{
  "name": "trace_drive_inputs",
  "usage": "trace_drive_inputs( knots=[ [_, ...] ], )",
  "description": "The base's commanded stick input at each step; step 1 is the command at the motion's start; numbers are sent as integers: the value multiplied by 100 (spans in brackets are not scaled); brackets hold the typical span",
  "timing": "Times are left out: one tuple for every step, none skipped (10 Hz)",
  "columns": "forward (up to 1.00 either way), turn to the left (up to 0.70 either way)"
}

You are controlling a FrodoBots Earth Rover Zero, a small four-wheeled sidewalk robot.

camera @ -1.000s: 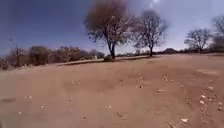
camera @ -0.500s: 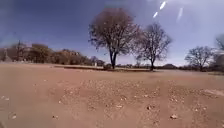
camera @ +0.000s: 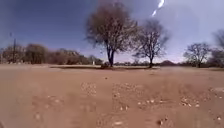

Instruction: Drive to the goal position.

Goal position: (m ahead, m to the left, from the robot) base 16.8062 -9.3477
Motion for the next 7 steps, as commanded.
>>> trace_drive_inputs(
  knots=[
    [100,0],
    [100,0],
    [100,0],
    [100,0],
    [100,0],
    [100,0],
    [100,-12]
  ],
)
